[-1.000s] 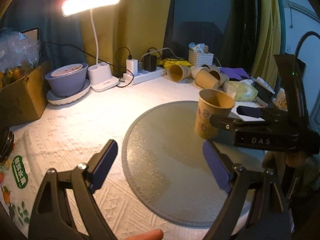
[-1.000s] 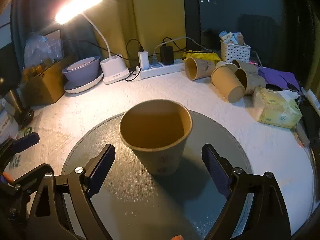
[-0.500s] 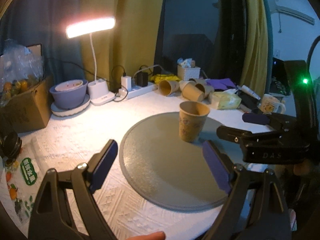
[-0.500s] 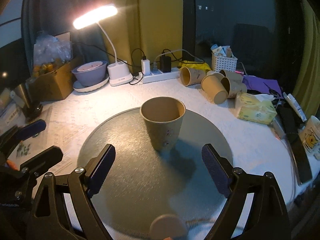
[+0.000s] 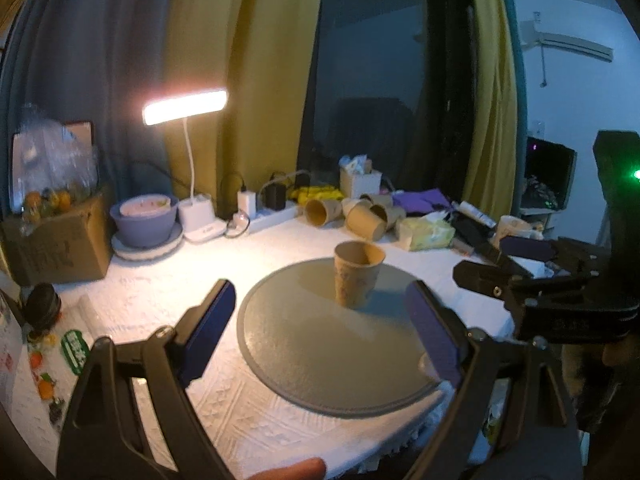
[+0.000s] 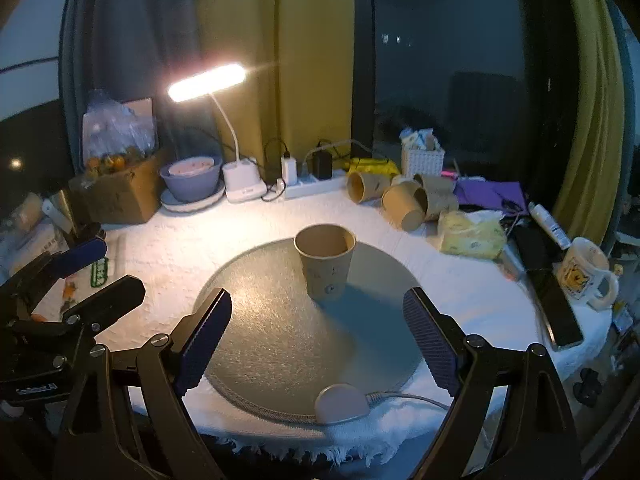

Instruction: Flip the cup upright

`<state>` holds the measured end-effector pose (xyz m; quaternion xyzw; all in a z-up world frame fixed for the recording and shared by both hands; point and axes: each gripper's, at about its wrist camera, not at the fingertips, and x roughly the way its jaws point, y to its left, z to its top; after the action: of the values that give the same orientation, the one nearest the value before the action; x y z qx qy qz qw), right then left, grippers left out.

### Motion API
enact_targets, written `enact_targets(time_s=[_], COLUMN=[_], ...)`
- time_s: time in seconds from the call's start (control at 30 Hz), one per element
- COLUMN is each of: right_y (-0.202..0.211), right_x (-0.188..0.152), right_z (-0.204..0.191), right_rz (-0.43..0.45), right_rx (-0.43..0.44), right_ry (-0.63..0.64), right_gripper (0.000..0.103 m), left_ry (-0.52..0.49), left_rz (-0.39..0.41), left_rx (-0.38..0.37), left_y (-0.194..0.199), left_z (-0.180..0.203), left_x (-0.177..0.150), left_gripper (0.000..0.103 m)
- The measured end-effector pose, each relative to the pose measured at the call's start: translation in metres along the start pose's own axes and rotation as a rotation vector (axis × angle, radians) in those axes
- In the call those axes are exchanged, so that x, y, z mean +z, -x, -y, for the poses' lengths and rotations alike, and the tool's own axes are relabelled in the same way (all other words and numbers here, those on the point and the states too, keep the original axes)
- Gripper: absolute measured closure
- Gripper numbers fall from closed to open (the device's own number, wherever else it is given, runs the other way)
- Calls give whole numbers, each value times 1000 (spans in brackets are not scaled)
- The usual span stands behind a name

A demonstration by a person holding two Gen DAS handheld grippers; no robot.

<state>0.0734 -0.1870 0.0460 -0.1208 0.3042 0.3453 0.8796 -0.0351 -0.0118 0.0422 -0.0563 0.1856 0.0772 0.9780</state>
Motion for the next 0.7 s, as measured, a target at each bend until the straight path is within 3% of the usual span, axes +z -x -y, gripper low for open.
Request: enact_targets(time_s=[0.2,0.7], right_y=[32,78], right_x=[5,11], right_z=[-3,-10], right_rz=[56,171], right_rx=[8,-23], right_ry=[7,37], right_gripper=[13,13], left_ry=[-39,-31], left_rz=[78,145], left_rx=[-17,-31], left_y=[27,59], left_z=[15,15], left_x=[13,28], left_gripper=[15,15])
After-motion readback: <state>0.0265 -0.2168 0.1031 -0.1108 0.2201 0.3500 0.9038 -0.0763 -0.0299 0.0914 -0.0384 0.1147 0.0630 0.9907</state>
